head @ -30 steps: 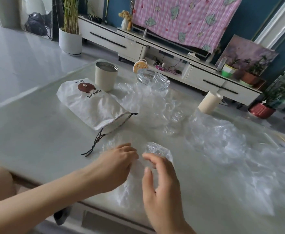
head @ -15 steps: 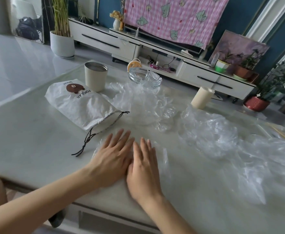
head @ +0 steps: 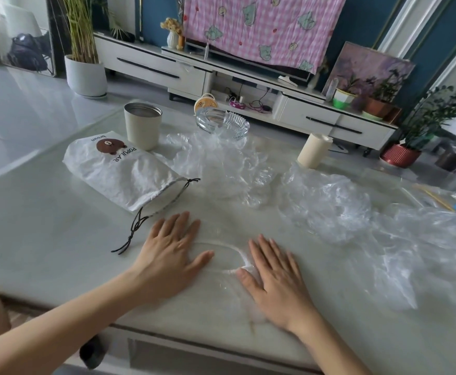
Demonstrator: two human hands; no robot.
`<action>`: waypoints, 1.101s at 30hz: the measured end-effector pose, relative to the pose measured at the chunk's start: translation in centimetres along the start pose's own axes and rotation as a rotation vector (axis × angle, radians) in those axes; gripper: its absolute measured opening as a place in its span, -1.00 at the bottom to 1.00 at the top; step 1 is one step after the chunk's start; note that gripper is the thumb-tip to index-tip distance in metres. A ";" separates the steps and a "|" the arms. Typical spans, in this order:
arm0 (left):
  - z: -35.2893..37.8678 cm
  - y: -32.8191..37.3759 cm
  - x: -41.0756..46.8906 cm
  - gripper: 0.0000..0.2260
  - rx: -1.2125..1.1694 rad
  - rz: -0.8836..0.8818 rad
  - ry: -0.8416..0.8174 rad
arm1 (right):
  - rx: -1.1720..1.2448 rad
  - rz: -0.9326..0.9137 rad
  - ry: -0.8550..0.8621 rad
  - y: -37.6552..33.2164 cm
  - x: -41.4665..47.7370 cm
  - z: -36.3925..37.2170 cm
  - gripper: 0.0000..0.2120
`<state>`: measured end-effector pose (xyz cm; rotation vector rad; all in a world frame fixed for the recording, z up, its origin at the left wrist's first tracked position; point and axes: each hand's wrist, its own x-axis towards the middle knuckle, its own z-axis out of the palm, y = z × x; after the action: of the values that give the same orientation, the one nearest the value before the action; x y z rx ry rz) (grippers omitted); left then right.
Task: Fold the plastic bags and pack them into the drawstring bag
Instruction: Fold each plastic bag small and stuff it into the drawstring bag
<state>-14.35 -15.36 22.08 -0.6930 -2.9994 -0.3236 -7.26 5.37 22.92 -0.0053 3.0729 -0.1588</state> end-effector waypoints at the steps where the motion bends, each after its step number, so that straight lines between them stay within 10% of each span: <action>1: -0.2 0.1 0.2 0.15 -0.009 -0.007 0.016 | 0.001 0.004 -0.013 0.3 0.0 -0.1 0.13; 6: -0.2 0.1 -0.4 -0.14 -0.123 0.023 0.171 | 0.081 -0.005 0.111 0.2 -0.4 -0.4 0.11; 9: -0.7 -0.2 -0.5 -0.46 -0.294 0.031 0.290 | 0.349 -0.127 0.309 -1.0 -1.8 -2.1 -0.23; 15: -3.4 -1.1 -1.1 -0.83 -0.542 0.172 0.254 | 0.275 -0.321 0.109 -1.6 -4.0 -1.2 -0.58; 20: -3.1 -2.9 -2.8 -0.57 -0.585 0.244 0.056 | 0.164 -0.363 0.430 -1.9 -3.6 1.3 -0.94; 24: -3.4 -3.9 -3.0 -0.38 -0.565 0.269 -0.067 | 0.686 -0.069 0.324 -1.9 -3.0 -0.8 -0.83; 27: -2.3 -4.2 -2.8 -0.54 -0.478 0.310 0.132 | 0.903 -0.007 0.283 -1.3 -2.5 -2.4 -0.87; 30: -2.8 -4.1 -2.6 -0.81 -0.536 0.256 0.226 | 0.776 -0.055 -0.090 -1.3 -3.1 -3.2 -0.52; 33: -3.7 -3.9 -2.8 -0.72 -0.536 0.236 0.172 | 0.587 -0.147 0.021 -0.7 -3.6 -2.9 -0.73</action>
<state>-13.55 -20.82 24.72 -0.9799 -2.6331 -1.1273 -3.85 4.95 26.14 -0.1992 2.9151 -1.0571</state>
